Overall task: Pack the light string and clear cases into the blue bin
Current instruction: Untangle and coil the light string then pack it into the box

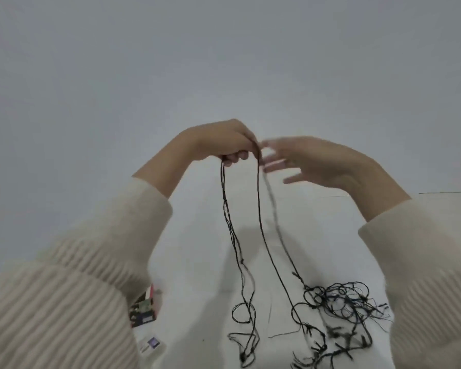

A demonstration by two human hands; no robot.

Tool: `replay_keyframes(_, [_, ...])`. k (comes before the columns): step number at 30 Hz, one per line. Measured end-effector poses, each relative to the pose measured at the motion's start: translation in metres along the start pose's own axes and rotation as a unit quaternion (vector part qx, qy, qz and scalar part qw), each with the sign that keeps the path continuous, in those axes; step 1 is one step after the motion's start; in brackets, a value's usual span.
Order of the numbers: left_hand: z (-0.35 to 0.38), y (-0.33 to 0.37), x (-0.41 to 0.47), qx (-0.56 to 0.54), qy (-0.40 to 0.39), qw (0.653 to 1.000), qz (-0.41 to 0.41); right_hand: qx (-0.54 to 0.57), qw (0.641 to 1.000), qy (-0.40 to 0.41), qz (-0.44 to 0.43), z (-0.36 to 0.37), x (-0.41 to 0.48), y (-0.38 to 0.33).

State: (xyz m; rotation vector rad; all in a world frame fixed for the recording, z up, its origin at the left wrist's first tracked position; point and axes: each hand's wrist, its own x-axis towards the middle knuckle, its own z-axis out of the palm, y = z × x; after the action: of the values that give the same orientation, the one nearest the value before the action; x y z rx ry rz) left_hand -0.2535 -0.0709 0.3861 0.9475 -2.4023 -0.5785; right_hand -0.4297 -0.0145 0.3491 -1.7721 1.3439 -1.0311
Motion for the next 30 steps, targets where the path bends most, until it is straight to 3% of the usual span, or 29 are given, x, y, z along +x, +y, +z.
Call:
replay_keyframes(2, [0.001, 0.016, 0.010, 0.109, 0.019, 0.994, 0.012, 0.154, 0.988, -0.010, -0.006, 0.002, 0.008, -0.014])
replay_keyframes(5, [0.001, 0.009, 0.012, 0.089, 0.059, 0.994, 0.008, 0.082, 0.996, 0.029, 0.023, -0.002, 0.013, -0.022])
replay_keyframes(7, [0.004, -0.016, 0.002, 0.005, -0.006, 0.999, -0.032, 0.022, 0.996, 0.079, 0.025, -0.012, 0.013, -0.016])
replay_keyframes(9, [0.009, -0.047, -0.011, -0.025, -0.095, 0.992, -0.074, 0.038, 0.987, 0.155, 0.010, -0.023, 0.011, -0.004])
replay_keyframes(11, [0.006, -0.070, -0.020, -0.076, -0.107, 0.987, -0.093, 0.046, 0.977, 0.209, 0.002, -0.032, 0.010, 0.012])
replay_keyframes(13, [-0.005, -0.077, -0.020, -0.196, -0.032, 0.977, -0.082, -0.028, 0.986, 0.163, 0.019, -0.032, 0.009, 0.023])
replay_keyframes(15, [-0.015, -0.066, -0.017, -0.216, -0.007, 0.975, -0.054, -0.114, 0.992, 0.051, 0.030, -0.020, 0.008, 0.021])
replay_keyframes(20, [-0.009, -0.019, -0.005, -0.132, -0.024, 0.991, -0.001, 0.019, 0.997, -0.072, -0.028, 0.013, 0.029, -0.012])
replay_keyframes(22, [-0.012, -0.020, -0.005, -0.139, 0.022, 0.990, -0.006, 0.053, 0.998, -0.040, -0.009, 0.013, 0.035, -0.024])
replay_keyframes(25, [-0.011, -0.035, -0.011, -0.250, 0.051, 0.967, -0.003, 0.070, 0.997, 0.012, -0.005, 0.002, 0.040, -0.035])
replay_keyframes(27, [0.011, -0.051, -0.018, -0.308, 0.039, 0.950, 0.007, 0.133, 0.990, 0.022, -0.031, -0.003, 0.043, -0.038])
replay_keyframes(30, [0.068, -0.092, -0.036, -0.269, -0.034, 0.961, -0.048, 0.210, 0.974, 0.060, -0.068, -0.003, 0.048, -0.039])
